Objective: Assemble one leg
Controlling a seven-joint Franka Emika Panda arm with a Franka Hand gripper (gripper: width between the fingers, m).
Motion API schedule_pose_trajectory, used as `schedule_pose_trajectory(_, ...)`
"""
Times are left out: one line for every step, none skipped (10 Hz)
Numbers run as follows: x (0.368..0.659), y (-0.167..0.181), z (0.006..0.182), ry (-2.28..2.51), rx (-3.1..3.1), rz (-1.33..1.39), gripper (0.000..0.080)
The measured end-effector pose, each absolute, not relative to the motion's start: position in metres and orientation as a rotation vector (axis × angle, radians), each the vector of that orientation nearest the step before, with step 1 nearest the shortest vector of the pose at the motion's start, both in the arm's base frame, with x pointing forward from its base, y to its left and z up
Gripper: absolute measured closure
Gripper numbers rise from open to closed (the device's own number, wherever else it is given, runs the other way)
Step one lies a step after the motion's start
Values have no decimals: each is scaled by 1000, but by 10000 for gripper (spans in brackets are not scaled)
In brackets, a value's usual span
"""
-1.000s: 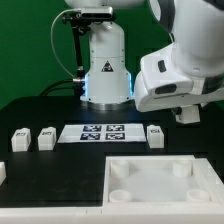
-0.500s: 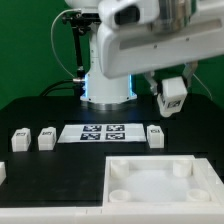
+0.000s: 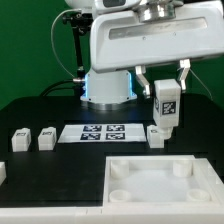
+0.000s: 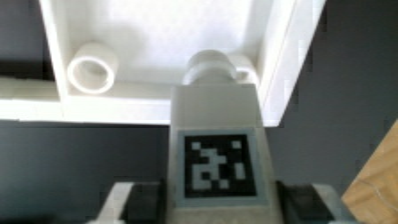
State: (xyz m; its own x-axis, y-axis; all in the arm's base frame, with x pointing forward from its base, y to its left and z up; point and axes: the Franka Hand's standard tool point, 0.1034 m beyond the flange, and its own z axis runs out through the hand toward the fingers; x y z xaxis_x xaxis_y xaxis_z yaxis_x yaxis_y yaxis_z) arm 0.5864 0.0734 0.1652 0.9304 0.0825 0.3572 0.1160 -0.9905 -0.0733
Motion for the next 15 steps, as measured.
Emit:
schedule_pose_trajectory(605,71,159,-166,-2991,-572,508)
schedule_pose_trajectory(628,77,163,-170,-2976,-601,508)
schedule_pose_trajectory(647,87,161,-174,-2956,-661,508)
schedule_pose_trajectory(662,101,142,-177,-2931,-725,508)
schedule_pose_trajectory(663,112,134,-160,-2913,-770,508)
schedule_pose_trajectory(658,119,131,-168,-2906,-791,508)
schedule_pose_trajectory(652,120,121,-172,-2910,-786,508)
schedule_pose_trajectory(645,119,114,-172,-2917,-769,508)
schedule_pose_trajectory(640,118,111,-176,-2921,-767,508)
schedule_pose_trajectory(635,116,107,-180,-2926,-759,508)
schedule_pose_trajectory(632,114,103,-179,-2930,-750,508)
schedule_pose_trajectory(631,114,101,-177,-2932,-746,508)
schedule_pose_trajectory(630,114,98,-177,-2933,-741,508)
schedule_pose_trajectory(629,113,94,-176,-2934,-738,508)
schedule_pose_trajectory(629,113,93,-174,-2934,-740,508)
